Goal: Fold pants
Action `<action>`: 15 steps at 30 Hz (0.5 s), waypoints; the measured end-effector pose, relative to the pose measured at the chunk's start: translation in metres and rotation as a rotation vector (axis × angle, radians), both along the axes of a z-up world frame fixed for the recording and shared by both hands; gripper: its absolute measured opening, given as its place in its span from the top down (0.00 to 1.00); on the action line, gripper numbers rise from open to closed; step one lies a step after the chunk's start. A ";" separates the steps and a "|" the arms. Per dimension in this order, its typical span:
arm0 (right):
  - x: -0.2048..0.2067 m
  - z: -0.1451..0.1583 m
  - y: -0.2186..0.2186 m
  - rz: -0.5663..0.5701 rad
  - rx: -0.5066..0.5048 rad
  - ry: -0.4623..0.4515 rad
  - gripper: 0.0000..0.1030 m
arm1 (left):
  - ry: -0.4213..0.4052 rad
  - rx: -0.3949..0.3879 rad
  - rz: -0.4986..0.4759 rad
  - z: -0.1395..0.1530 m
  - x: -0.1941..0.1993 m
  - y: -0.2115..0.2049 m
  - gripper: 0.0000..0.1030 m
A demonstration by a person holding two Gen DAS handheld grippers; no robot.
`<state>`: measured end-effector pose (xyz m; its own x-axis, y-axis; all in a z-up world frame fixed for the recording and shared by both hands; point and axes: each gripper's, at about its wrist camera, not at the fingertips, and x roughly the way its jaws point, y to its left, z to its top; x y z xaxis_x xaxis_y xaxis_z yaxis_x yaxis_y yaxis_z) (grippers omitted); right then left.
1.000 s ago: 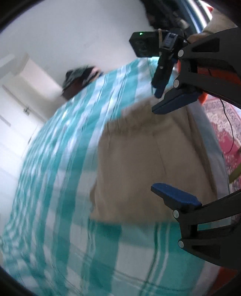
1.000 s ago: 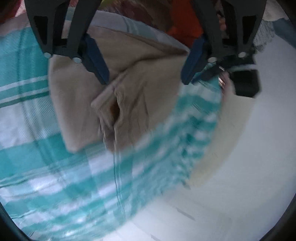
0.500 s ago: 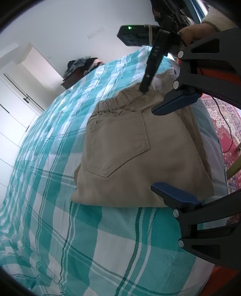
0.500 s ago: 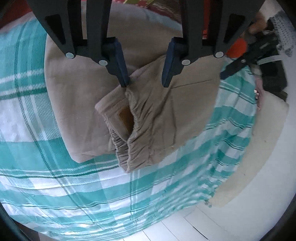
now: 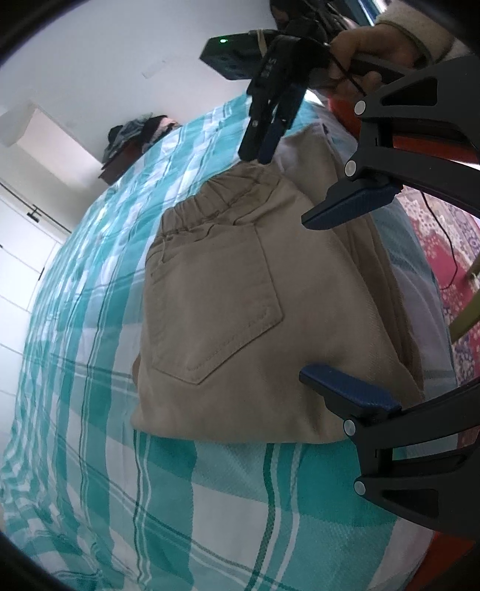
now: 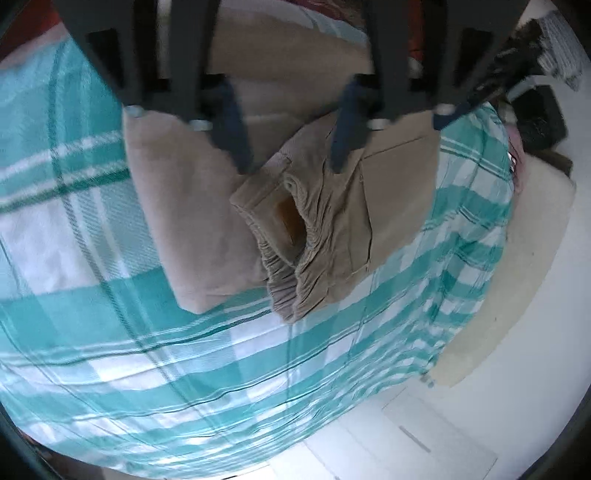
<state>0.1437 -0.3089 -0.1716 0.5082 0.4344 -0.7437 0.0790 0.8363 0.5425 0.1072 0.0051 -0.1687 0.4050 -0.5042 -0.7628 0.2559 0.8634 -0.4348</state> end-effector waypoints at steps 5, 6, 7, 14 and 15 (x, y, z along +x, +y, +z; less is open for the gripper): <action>0.005 -0.012 -0.006 -0.001 0.092 0.033 0.40 | 0.001 -0.007 0.000 -0.001 0.001 0.000 0.25; 0.008 -0.014 -0.006 -0.002 0.100 0.037 0.40 | 0.000 -0.006 -0.002 -0.001 0.000 0.000 0.25; 0.012 -0.015 -0.005 0.000 0.112 0.039 0.40 | 0.000 -0.006 -0.003 -0.001 0.000 0.000 0.25; 0.030 -0.026 0.003 0.009 0.118 0.059 0.40 | 0.002 -0.012 -0.005 -0.003 0.001 0.001 0.25; 0.032 -0.026 0.007 0.020 0.095 0.061 0.52 | 0.002 -0.010 -0.007 -0.003 0.000 0.001 0.24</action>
